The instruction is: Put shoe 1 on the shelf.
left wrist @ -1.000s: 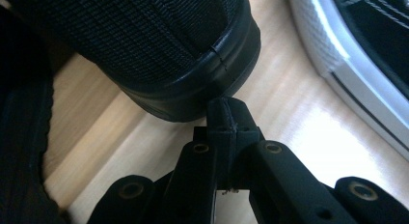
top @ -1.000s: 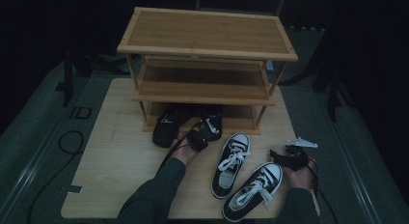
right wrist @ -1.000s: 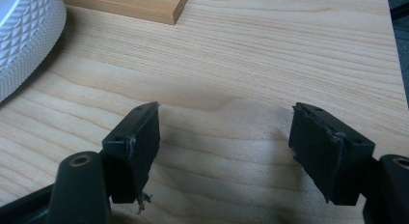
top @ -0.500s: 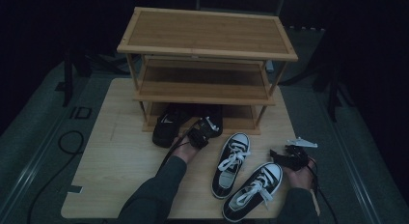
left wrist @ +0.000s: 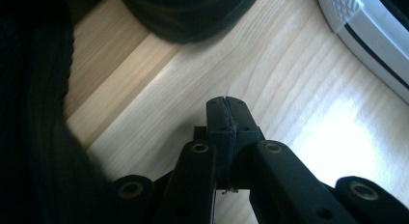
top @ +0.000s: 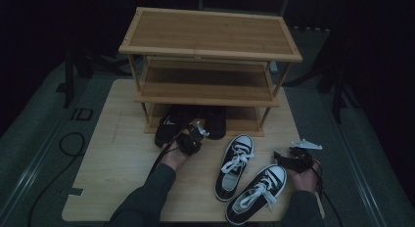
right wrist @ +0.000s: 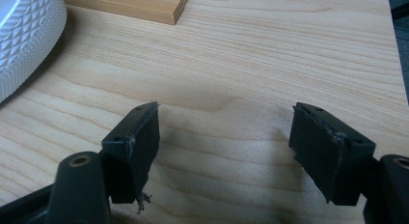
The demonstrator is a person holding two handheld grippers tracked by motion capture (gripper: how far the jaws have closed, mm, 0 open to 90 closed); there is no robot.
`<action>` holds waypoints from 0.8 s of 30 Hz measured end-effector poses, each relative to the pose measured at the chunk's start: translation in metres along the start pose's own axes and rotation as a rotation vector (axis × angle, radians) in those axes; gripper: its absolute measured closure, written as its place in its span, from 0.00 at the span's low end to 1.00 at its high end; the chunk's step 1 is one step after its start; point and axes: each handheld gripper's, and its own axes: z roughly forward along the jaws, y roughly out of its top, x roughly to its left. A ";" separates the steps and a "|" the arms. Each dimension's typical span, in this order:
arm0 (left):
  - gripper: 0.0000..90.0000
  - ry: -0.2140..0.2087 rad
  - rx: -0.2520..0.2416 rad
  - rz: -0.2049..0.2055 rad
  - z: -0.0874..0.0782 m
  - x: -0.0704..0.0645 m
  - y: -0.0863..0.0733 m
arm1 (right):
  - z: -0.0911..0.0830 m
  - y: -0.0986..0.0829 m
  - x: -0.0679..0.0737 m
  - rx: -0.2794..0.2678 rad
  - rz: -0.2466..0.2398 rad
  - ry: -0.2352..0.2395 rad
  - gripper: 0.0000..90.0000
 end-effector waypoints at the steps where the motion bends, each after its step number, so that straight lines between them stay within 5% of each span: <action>1: 1.00 -0.001 -0.001 0.001 -0.002 0.001 -0.002 | 0.000 0.000 0.000 0.000 0.000 0.000 0.29; 16: 0.99 0.024 0.000 0.008 -0.032 0.012 -0.037 | 0.000 0.000 0.000 0.000 0.000 0.000 0.29; 24: 0.99 0.038 0.007 -0.032 -0.042 0.022 -0.059 | 0.000 0.000 0.000 -0.001 0.000 0.000 0.29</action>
